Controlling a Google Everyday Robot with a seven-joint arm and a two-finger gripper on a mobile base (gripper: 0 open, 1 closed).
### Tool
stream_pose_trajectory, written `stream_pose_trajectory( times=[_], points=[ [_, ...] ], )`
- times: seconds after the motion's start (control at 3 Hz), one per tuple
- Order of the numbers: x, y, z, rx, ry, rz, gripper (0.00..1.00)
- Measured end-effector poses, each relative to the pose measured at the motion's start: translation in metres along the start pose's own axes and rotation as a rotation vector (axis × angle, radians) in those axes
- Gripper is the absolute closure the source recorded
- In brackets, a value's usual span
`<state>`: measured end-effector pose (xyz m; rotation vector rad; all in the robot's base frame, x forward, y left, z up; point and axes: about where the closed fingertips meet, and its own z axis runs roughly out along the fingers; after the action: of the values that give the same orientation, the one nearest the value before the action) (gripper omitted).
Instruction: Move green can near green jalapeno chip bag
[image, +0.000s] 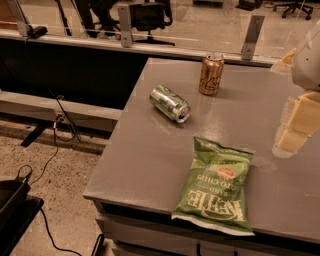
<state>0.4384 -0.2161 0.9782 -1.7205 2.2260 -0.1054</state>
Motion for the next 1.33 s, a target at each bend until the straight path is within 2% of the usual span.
stream_pose_trajectory(
  times=[0.33, 0.67, 1.0, 1.33],
  points=[
    [-0.004, -0.003, -0.001, 0.012, -0.005, -0.005, 0.00],
    [-0.033, -0.023, 0.011, 0.004, -0.043, -0.006, 0.00],
    [-0.068, -0.049, 0.029, -0.033, -0.107, 0.037, 0.00],
    [-0.104, -0.068, 0.056, -0.083, -0.166, 0.112, 0.00]
  ],
)
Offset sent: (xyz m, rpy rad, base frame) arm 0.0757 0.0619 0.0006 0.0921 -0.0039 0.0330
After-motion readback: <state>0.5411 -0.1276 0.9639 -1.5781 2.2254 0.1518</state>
